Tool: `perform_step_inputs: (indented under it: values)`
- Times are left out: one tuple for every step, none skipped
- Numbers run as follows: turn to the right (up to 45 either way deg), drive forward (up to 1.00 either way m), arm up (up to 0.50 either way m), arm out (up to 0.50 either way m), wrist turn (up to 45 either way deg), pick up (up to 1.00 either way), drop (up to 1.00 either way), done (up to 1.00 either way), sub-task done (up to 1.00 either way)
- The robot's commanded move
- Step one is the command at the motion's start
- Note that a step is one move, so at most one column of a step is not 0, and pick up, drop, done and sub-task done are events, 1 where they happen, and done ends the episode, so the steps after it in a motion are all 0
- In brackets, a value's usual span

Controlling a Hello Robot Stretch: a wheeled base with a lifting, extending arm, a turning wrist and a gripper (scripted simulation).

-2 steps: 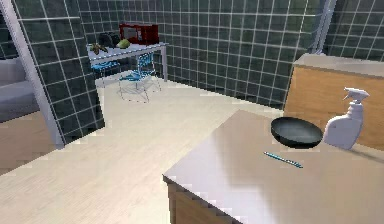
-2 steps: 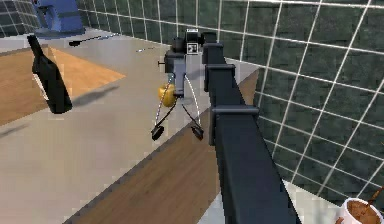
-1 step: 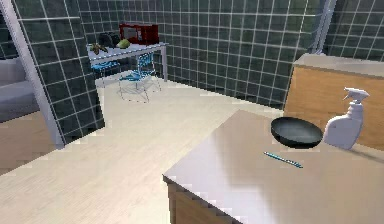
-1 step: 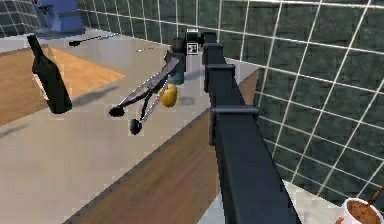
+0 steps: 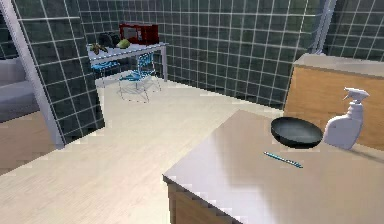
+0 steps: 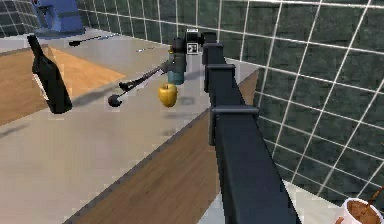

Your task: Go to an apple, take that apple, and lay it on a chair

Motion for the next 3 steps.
perform_step_inputs:
  values:
    - [0.0,0.00,0.00,0.00,45.0,0.00,0.00,0.00,0.00]
    - [0.0,0.00,0.00,0.00,24.0,0.00,0.00,0.00,0.00]
    - [0.0,0.00,-0.10,0.00,0.0,0.00,0.00,0.00,0.00]
